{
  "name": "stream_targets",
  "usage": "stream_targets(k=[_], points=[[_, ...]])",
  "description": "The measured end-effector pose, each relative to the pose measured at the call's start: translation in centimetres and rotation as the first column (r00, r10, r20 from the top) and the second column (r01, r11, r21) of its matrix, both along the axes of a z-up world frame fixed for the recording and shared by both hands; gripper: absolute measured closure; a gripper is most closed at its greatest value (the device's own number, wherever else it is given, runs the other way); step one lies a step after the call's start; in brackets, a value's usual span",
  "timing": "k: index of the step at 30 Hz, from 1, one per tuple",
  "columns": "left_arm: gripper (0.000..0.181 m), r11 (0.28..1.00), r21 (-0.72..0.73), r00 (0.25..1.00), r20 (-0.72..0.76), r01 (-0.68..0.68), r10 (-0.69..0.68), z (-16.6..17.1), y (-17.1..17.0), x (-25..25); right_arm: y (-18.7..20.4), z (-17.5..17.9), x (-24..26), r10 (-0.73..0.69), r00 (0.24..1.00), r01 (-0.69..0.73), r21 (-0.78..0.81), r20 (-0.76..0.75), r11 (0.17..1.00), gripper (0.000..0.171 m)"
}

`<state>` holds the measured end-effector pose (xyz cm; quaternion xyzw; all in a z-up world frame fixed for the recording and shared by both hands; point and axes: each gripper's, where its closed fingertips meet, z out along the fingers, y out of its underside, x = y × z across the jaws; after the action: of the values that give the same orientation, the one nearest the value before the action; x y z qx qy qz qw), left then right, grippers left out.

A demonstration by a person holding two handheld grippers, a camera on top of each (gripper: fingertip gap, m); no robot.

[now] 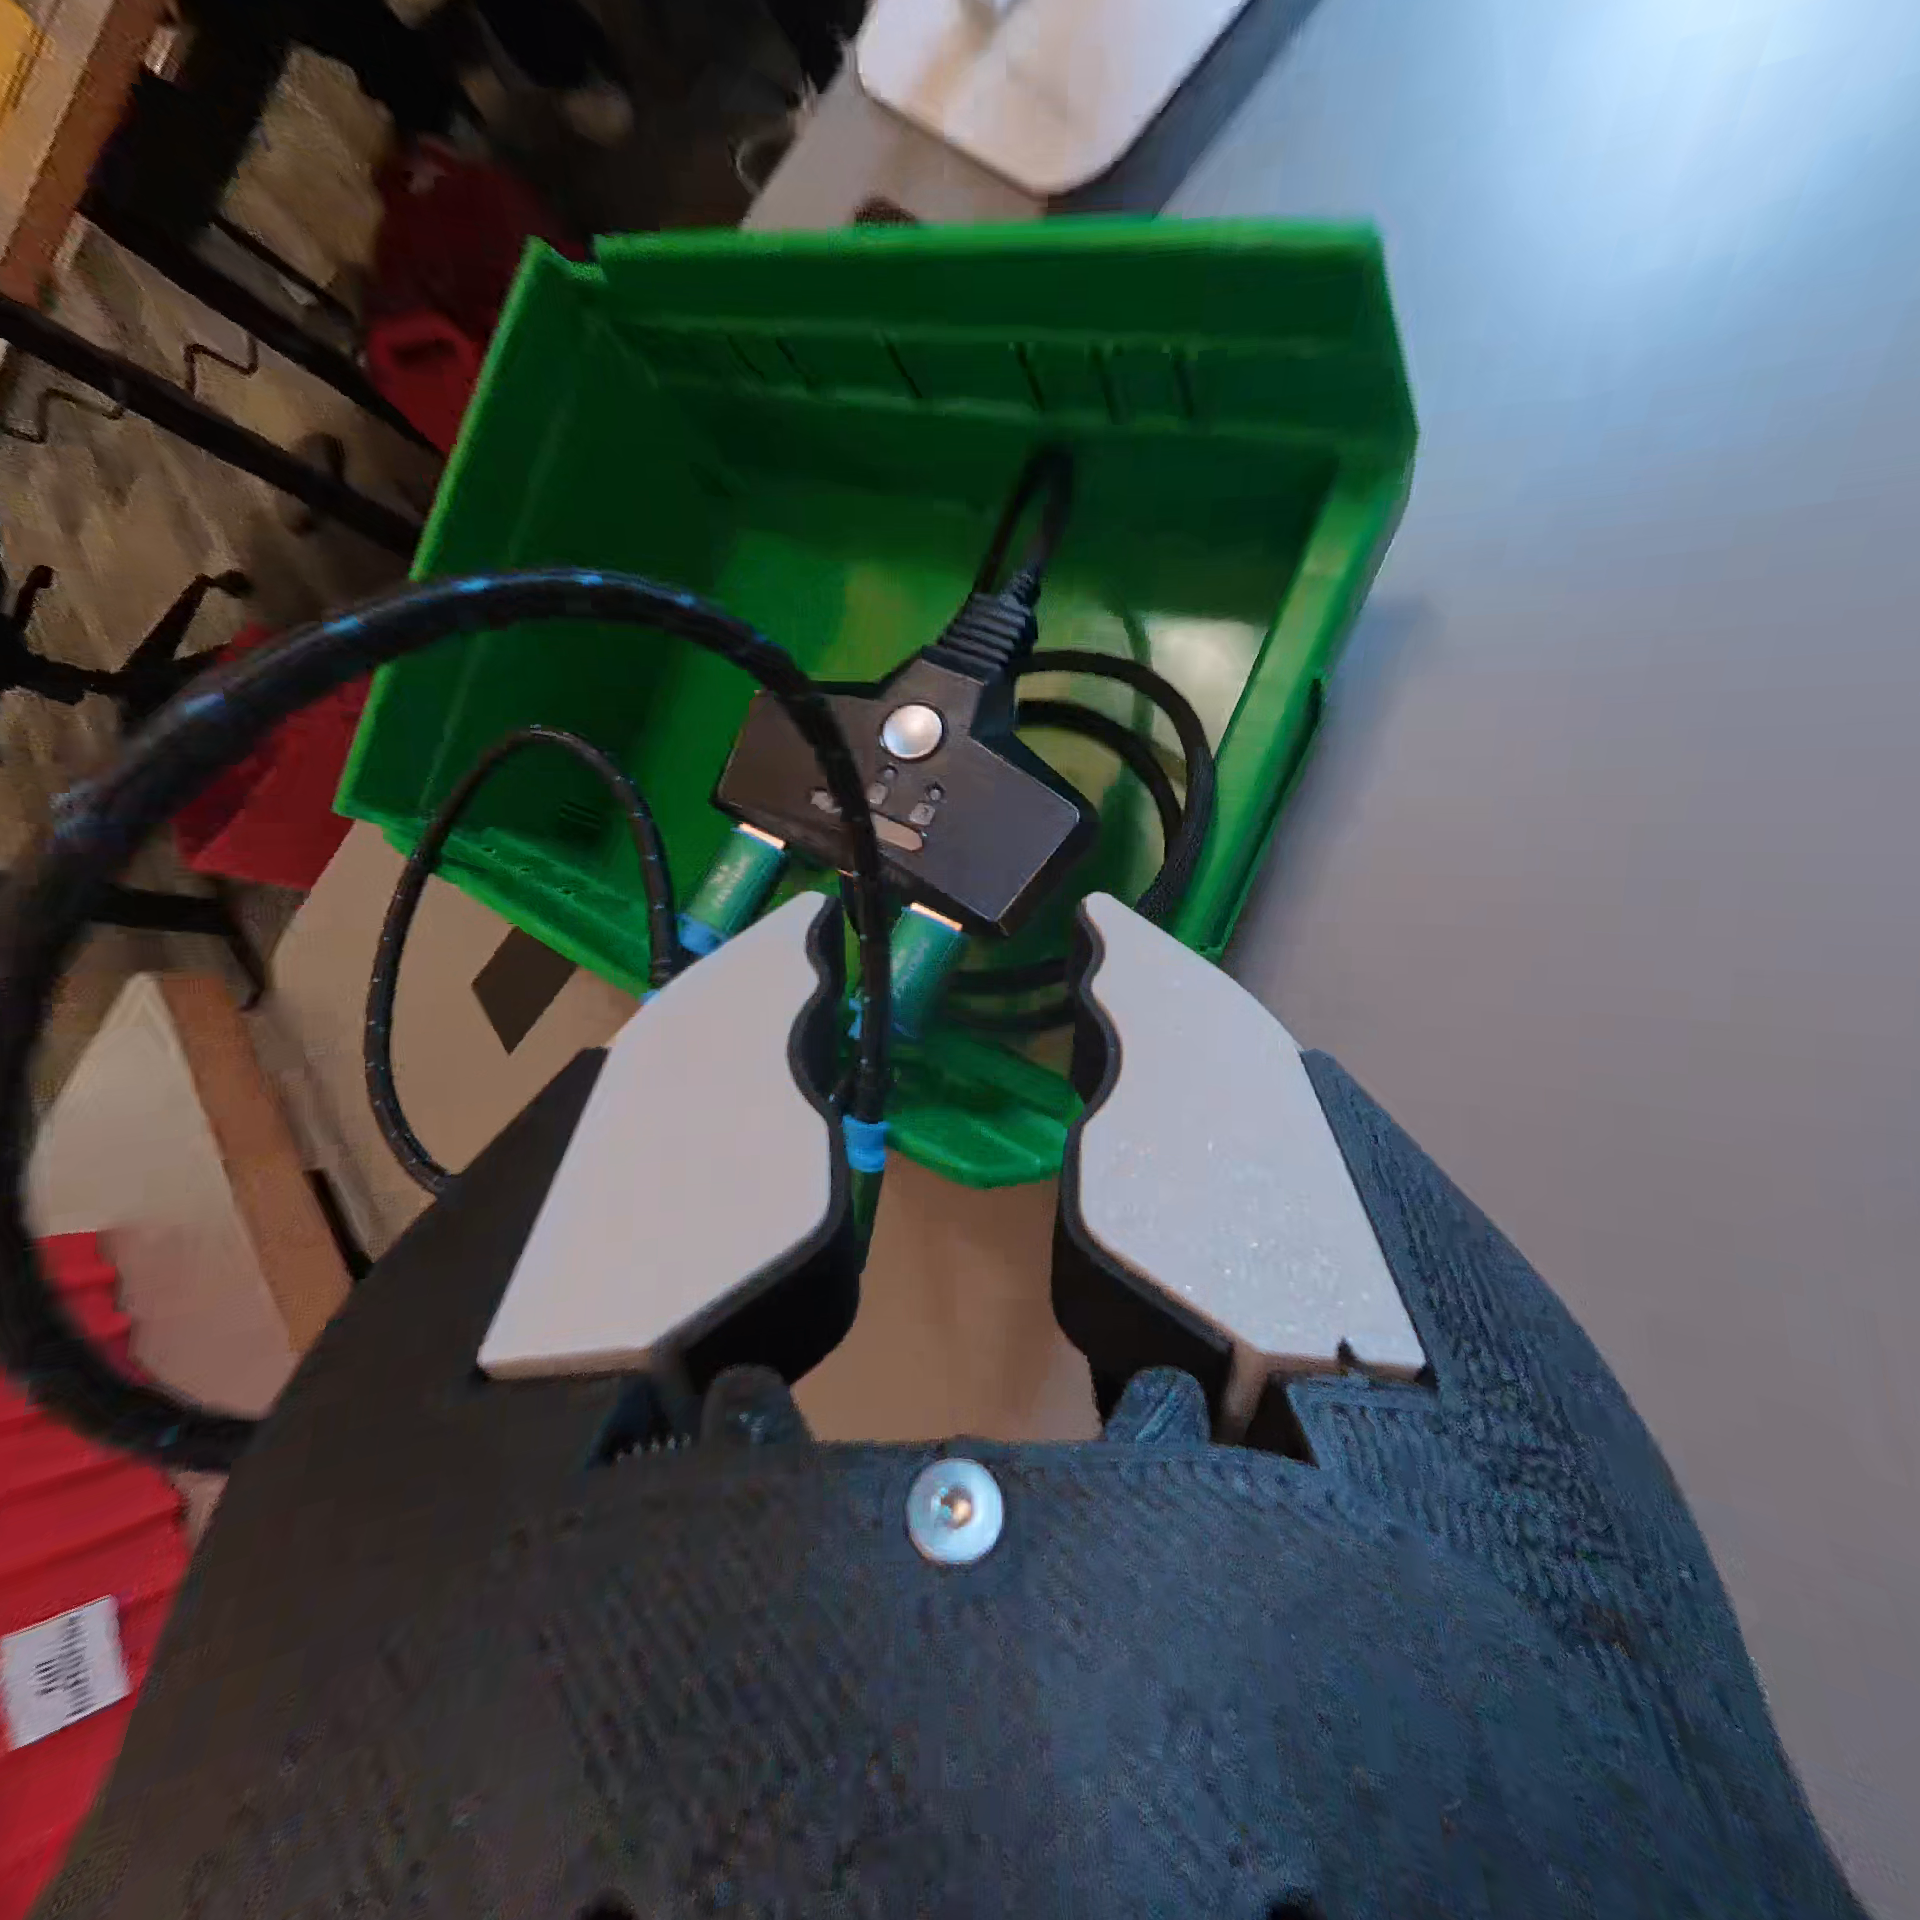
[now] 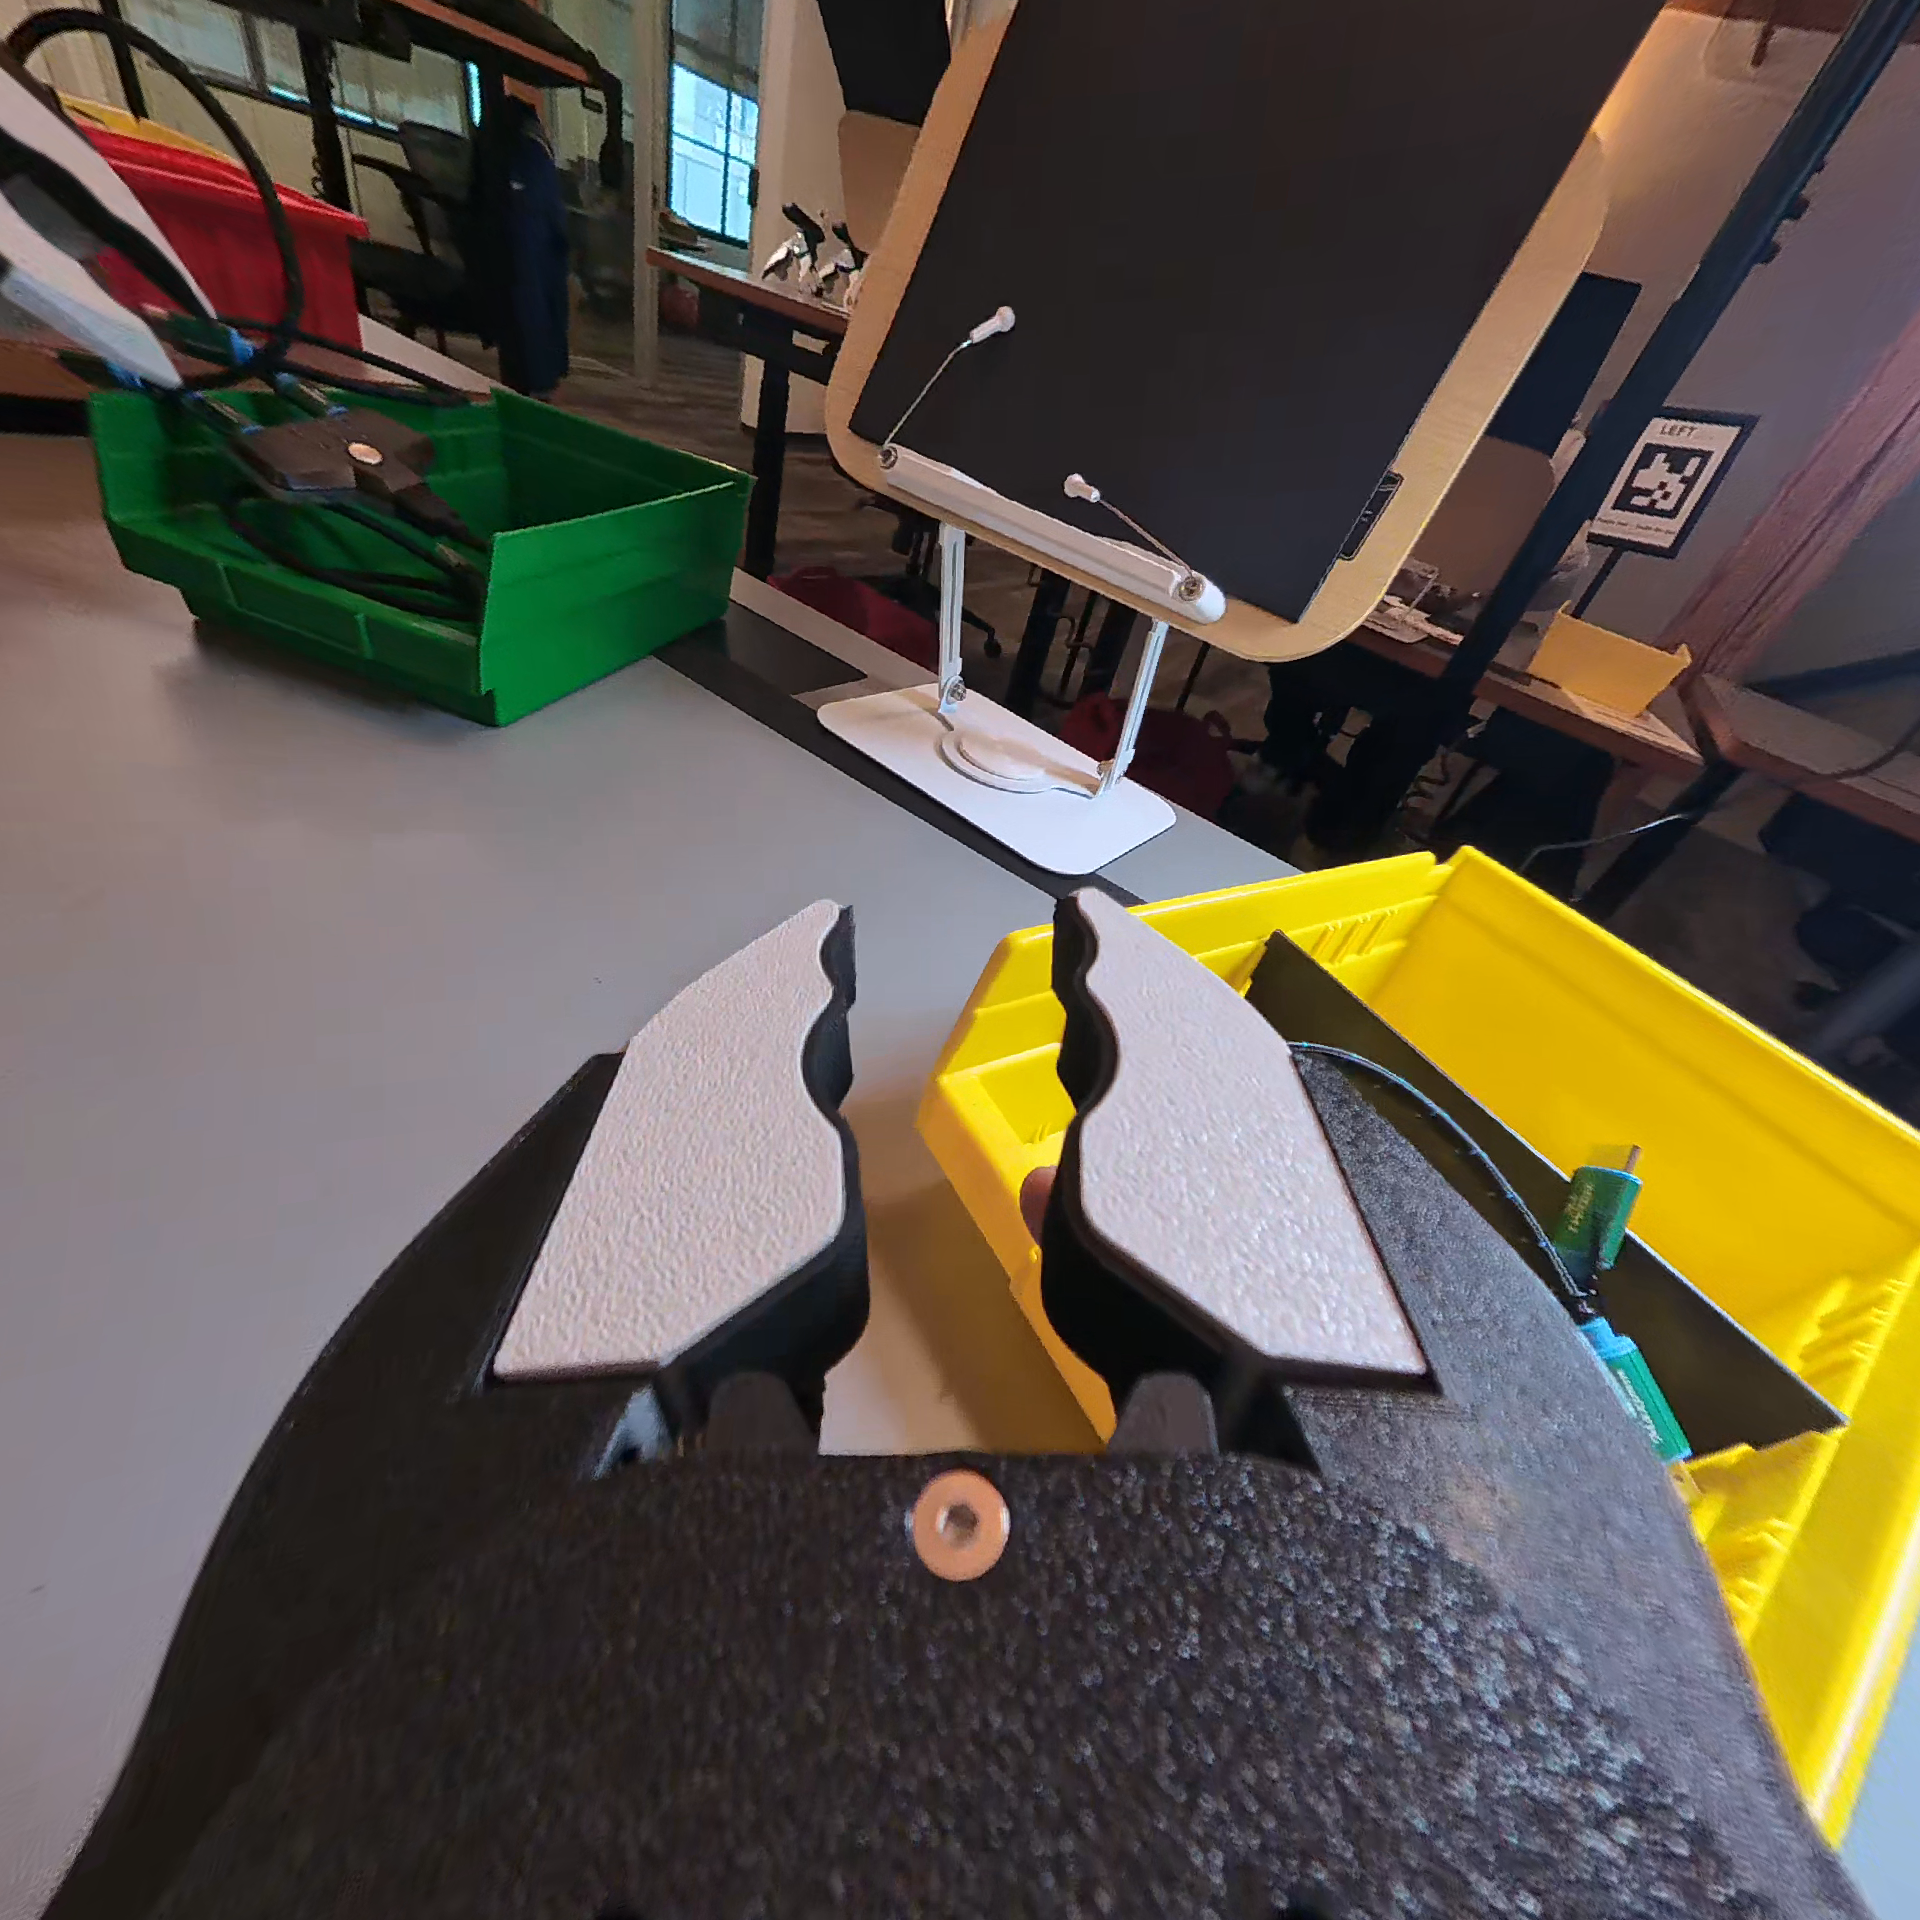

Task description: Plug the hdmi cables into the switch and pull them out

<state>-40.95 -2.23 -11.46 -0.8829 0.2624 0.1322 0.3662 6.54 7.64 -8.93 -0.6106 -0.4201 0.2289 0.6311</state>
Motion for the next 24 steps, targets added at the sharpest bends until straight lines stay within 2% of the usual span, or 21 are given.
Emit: stream_targets(k=[3, 5, 7, 9, 12, 15, 18, 21, 24], points=[[0.145, 1.000, -0.015, 0.976, -0.216, 0.009, -0.012, -1.7, 0.9, 0.6, -0.1, -0.4, 0.0, -0.009, 0.999, 0.008, 0.023, 0.034, 1.000, 0.136], [0.150, 0.999, 0.006, 0.913, -0.407, 0.039, -0.033, -2.3, 1.3, 0.9, -0.2, -0.5, 0.0, -0.014, 0.999, 0.011, 0.045, 0.052, 0.999, 0.136], [0.145, 0.998, -0.009, 0.853, -0.520, 0.057, -0.054, -3.6, 1.7, 1.2, -0.3, -0.5, -0.1, -0.013, 0.998, 0.009, 0.058, 0.059, 0.998, 0.136], [0.140, 0.998, -0.031, 0.759, -0.647, 0.058, -0.064, -4.6, 2.2, 0.3, -0.3, -0.7, -0.3, -0.002, 0.998, -0.001, 0.051, 0.063, 0.999, 0.136], [0.144, 0.995, -0.020, 0.639, -0.765, 0.097, -0.077, -5.1, 3.5, -0.9, -0.6, -1.1, -0.5, 0.010, 0.998, -0.013, 0.040, 0.069, 0.999, 0.136], [0.144, 0.993, 0.008, 0.588, -0.807, 0.120, -0.064, -4.8, 4.7, -2.2, -0.7, -1.2, -0.5, 0.012, 0.997, -0.016, 0.051, 0.078, 0.999, 0.137], [0.155, 0.978, 0.049, 0.487, -0.872, 0.205, -0.058, -4.1, 5.6, -2.6, -0.9, -1.3, -0.8, 0.026, 0.997, -0.029, 0.039, 0.077, 0.999, 0.137], [0.161, 0.963, 0.143, 0.533, -0.846, 0.227, 0.000, -1.9, 5.5, -2.5, -1.3, -1.7, -1.2, 0.051, 0.995, -0.055, 0.034, 0.090, 0.998, 0.137], [0.161, 0.939, 0.267, 0.611, -0.788, 0.219, 0.081, 2.4, 4.7, -2.0, -2.0, -1.9, -2.2, 0.092, 0.988, -0.101, 0.065, 0.126, 0.993, 0.137]])
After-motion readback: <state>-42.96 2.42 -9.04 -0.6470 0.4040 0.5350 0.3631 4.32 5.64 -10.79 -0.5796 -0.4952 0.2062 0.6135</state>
